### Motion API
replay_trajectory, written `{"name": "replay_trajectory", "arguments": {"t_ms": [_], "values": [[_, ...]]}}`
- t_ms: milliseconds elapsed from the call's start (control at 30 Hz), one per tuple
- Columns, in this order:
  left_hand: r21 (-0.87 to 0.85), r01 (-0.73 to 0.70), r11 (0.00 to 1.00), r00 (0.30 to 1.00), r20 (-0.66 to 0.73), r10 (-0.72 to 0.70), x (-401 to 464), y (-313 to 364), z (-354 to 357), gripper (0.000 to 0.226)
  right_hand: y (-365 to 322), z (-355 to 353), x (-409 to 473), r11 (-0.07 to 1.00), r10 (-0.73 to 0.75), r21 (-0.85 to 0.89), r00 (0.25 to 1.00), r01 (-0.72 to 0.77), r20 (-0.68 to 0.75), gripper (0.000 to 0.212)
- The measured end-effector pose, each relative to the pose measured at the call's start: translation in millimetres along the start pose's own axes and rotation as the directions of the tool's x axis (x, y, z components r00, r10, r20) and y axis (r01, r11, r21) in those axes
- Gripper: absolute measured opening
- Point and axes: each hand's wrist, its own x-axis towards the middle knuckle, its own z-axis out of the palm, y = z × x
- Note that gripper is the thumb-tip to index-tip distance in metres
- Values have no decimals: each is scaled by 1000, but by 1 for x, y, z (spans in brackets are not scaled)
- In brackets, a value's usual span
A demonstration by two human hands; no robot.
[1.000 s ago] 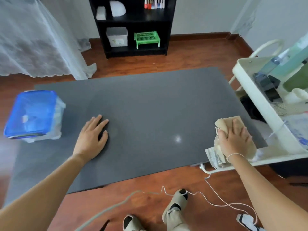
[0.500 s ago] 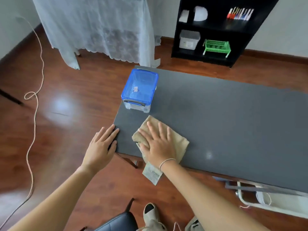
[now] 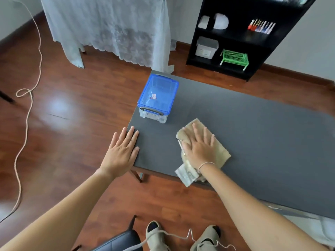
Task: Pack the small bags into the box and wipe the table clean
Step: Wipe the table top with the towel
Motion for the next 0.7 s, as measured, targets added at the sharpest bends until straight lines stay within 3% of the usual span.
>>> {"name": "replay_trajectory", "arguments": {"t_ms": [100,200,333,433,500,533,600,633,700], "values": [[43,-60,997,998,10,59,2,10,-1,76,-4,5,-29,934,-347,-83,938,347,18,52],[30,-77,997,997,19,77,5,17,-3,80,44,3,-51,892,-444,-91,896,442,1,52],[34,-210,977,975,81,207,14,46,-4,71,132,-15,-25,986,-155,-66,988,153,-23,54],[51,-275,960,957,115,268,28,80,3,61,163,-27,26,995,74,-61,996,-77,-50,56],[75,-254,964,963,112,245,39,94,8,61,151,-32,60,991,135,-14,988,-137,-70,55],[82,-233,969,968,110,223,43,99,10,61,139,-33,71,995,93,-22,993,-95,-67,54],[83,-196,977,977,104,187,48,102,12,60,117,-30,81,969,-215,-134,976,208,-40,55],[79,-185,980,979,103,176,48,103,12,59,108,-27,79,887,-431,-182,903,425,9,55],[77,-171,982,981,104,163,48,103,14,58,106,-27,80,637,-742,-174,658,751,130,57]]}}
